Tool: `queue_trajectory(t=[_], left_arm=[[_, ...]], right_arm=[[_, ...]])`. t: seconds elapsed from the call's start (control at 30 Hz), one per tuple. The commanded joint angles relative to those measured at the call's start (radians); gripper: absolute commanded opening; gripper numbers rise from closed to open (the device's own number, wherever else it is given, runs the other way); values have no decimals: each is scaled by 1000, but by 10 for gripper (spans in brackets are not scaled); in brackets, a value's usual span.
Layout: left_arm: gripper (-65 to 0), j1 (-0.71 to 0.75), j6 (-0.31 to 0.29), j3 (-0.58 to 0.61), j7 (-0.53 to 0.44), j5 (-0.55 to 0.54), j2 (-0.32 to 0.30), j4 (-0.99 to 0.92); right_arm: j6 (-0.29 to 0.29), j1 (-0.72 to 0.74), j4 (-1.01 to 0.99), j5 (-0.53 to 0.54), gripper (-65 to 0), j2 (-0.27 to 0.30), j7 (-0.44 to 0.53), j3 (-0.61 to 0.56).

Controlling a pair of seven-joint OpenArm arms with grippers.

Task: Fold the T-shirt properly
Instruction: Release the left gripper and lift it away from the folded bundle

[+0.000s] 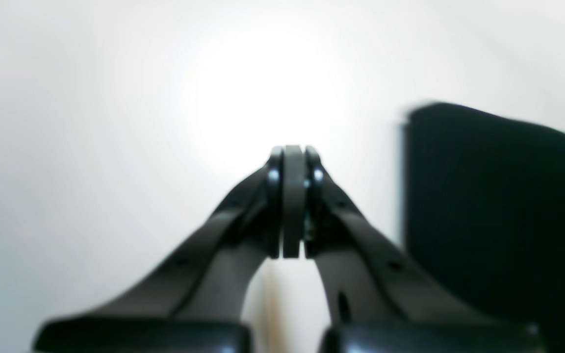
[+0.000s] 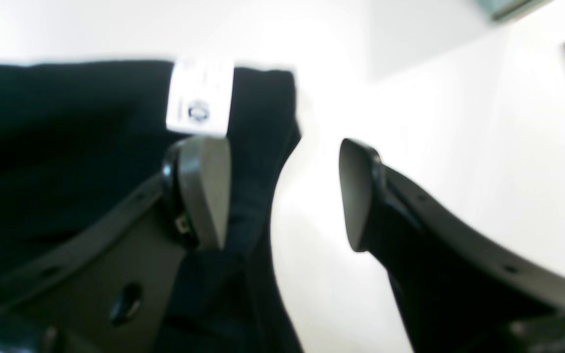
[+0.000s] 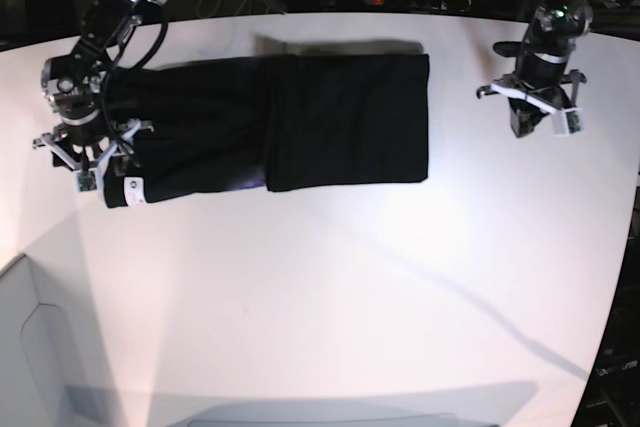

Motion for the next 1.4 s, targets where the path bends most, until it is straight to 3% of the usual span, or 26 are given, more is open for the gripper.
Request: queue_trajectory(t=[0.0,0.93,1.07,1.27,1.37], left_arm=[[-650,-2,-3,-14,-23,-11,-6,16],[-650,-34,-3,-28,-21,-11,35,-10],[-650,-31,-3,-29,-21,-9,35,-10],[-650,-16,-3,-29,-29,-9,31,-10],[-650,-14,-3,-43,-29,-9,32,-10]], right_arm=[[-10,13,0,12,-289,5,20,-1],[-10,-20,-225,10,-294,1,19,44],[-10,-25,-265,12,-377,-2,7,44],[-10,-19,-285,12,-623,-2,-61,36],[-10,-16,-277,12,-650,-11,-64,39]])
